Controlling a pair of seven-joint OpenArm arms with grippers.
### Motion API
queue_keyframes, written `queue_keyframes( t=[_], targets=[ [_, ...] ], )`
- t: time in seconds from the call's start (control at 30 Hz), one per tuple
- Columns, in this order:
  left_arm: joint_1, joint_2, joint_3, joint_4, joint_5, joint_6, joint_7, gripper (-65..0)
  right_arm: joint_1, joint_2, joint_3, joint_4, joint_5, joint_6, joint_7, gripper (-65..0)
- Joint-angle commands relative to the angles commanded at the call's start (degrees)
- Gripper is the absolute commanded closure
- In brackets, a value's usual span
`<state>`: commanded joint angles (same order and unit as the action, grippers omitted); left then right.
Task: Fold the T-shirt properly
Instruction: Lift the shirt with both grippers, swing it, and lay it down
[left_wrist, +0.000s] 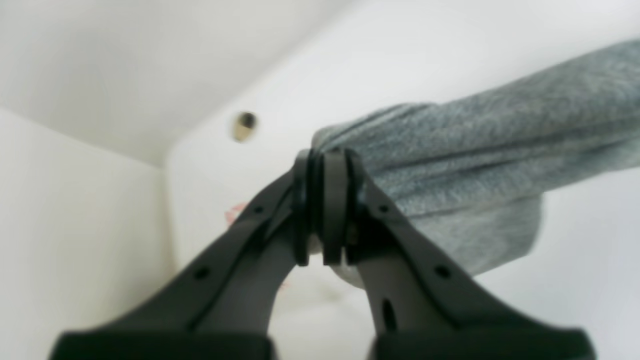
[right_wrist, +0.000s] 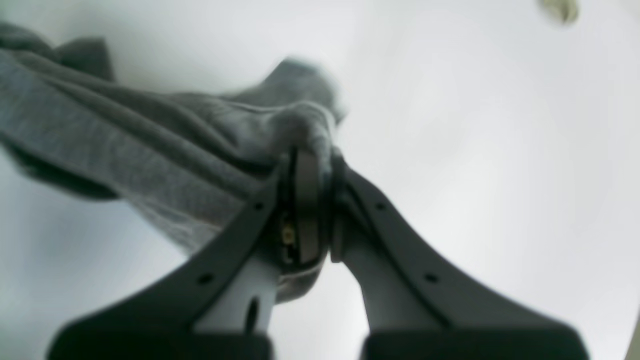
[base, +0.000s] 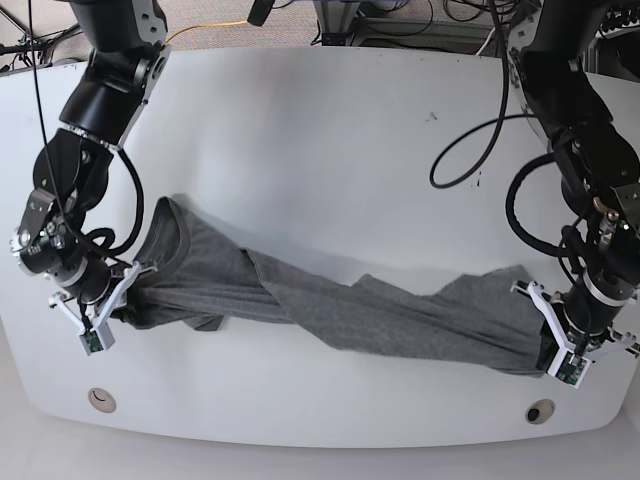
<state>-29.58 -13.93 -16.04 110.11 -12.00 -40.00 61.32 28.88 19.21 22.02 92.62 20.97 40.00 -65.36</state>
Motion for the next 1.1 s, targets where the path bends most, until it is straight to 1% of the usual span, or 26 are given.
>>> queue_keyframes(
  t=[0.07, 0.17, 0.27, 0.43, 0.53, 0.63, 0.73, 0.77, 0.83, 0.93, 1.0, 1.1],
  targets=[
    [-3.1, 0.0, -0.1, -0.1, 0.1, 0.0, 0.1, 0.0, 3.3, 1.3, -1.1, 0.0, 0.0, 0.0, -0.4, 0.0],
    [-8.2, -0.2, -0.4, -1.1, 0.1, 0.0, 2.1, 0.0, 8.5, 3.1, -3.8, -0.4, 0.0, 0.0, -0.7, 0.0],
    [-12.5, -0.2, -1.5, -3.1, 0.1, 0.0, 2.3, 0.0, 14.9, 4.9, -6.3, -5.0, 0.0, 0.0, -0.7, 0.0],
    [-15.2, -0.3, -5.9, -6.1, -0.1, 0.0, 2.2, 0.0, 23.6, 8.1, -7.0, -13.0, 0.1, 0.0, -0.6, 0.0],
    [-14.7, -0.3, -6.8, -6.2, -0.1, 0.0, 2.2, 0.0, 25.2, 9.5, -6.9, -13.5, 0.0, 0.0, -0.6, 0.0],
    [-11.3, -1.0, -6.9, -6.1, -0.3, 0.0, 2.2, 0.0, 24.9, 10.0, -6.9, -13.5, 0.5, 0.0, -0.7, 0.0],
    [-7.1, -2.2, -7.2, -4.8, -0.4, 0.0, 2.1, 0.0, 21.6, 10.0, -6.7, -13.4, 0.5, 0.0, -0.7, 0.0],
    [-5.5, -2.4, -7.8, -4.5, -0.4, 0.0, 2.0, 0.0, 20.3, 10.0, -6.0, -13.4, 0.5, 0.0, -0.7, 0.0],
    [-1.6, -2.2, -9.4, -3.6, -0.4, 0.0, 2.0, 0.0, 15.9, 9.7, -2.5, -13.3, 0.5, 0.0, -0.7, 0.0],
    [2.7, -2.3, -10.5, -2.8, -0.4, 0.0, 2.0, 0.0, 10.6, 9.5, 0.8, -10.8, 0.6, 0.0, -0.7, 0.0],
    [6.2, -2.3, -12.1, -2.9, -0.4, 0.0, 0.9, 0.0, 6.1, 8.3, 2.2, -8.9, 0.6, 0.0, -0.7, 0.0],
    [10.8, -2.3, -12.7, -2.9, -0.4, 0.0, -2.2, 0.0, 0.3, 6.6, 3.5, -5.5, 0.6, 0.0, -0.7, 0.0]
  ],
)
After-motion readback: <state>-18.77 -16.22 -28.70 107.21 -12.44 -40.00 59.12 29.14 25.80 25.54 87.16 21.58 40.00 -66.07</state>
